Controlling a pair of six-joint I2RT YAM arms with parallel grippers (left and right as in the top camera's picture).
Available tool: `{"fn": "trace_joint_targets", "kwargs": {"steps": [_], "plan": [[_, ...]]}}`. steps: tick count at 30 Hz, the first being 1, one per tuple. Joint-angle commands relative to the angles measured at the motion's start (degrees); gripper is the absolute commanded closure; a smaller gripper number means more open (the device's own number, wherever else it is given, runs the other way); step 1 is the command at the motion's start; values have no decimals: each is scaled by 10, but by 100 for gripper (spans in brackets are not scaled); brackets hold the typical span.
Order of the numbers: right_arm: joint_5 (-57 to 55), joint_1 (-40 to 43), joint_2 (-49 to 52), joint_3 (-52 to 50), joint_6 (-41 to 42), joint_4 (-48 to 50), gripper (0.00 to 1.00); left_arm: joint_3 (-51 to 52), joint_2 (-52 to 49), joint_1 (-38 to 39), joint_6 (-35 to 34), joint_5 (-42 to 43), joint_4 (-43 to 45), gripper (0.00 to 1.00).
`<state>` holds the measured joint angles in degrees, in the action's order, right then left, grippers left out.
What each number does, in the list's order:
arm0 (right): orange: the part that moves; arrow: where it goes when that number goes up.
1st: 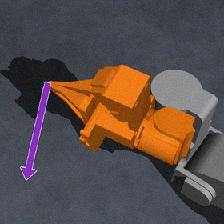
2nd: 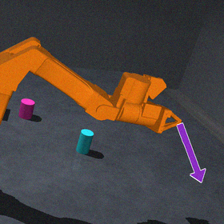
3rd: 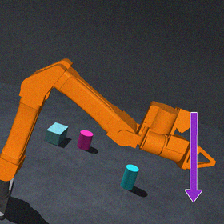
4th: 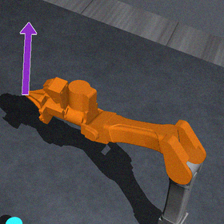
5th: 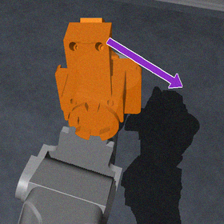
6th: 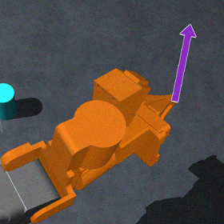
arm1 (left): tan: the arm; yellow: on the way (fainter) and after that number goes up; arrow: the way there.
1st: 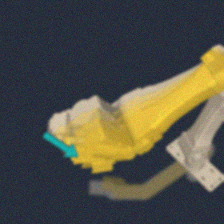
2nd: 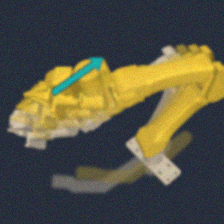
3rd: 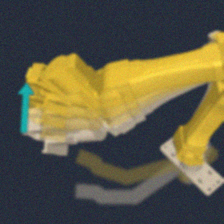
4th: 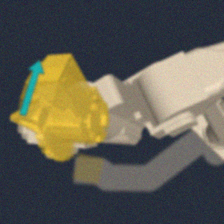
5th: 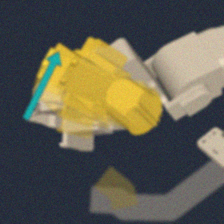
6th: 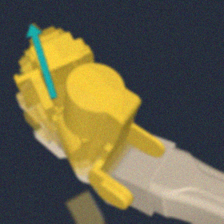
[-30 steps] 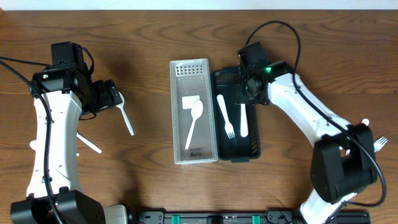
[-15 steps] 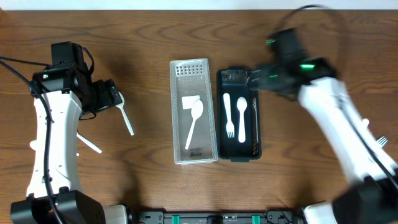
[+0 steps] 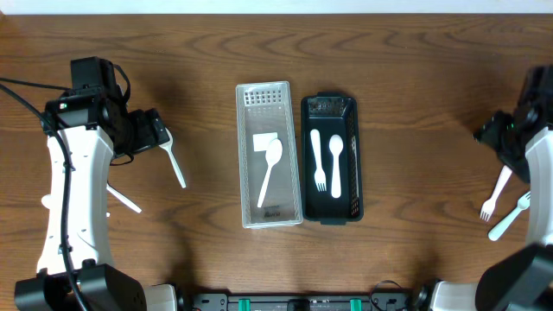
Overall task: Pack container
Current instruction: 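Reach the right gripper to another white spoon and grasp it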
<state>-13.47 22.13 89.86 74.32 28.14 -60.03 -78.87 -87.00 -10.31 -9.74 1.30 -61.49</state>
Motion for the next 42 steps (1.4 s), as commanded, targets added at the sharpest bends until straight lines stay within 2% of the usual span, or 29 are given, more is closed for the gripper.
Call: {"fn": "trace_joint_targets", "kwargs": {"steps": [1, 6, 11, 27, 33, 39, 42], "plan": [[21, 46, 27, -54, -76, 37, 9, -1, 1, -3, 12, -5, 0, 2], [66, 110, 67, -111, -95, 110, 7, -1, 1, -3, 12, -5, 0, 2], [112, 148, 106, -119, -137, 145, 10, -1, 1, -3, 12, -5, 0, 2], [146, 153, 198, -119, -163, 205, 12, -1, 1, -3, 12, -5, 0, 2], [151, 153, 202, -119, -162, 200, 43, -1, 1, -3, 12, -5, 1, 2], [170, 153, 202, -119, -162, 198, 52, -1, 1, -3, 12, -5, 1, 2], [170, 153, 202, -119, -160, 198, 62, -1, 1, -3, 12, -5, 1, 2]]}}
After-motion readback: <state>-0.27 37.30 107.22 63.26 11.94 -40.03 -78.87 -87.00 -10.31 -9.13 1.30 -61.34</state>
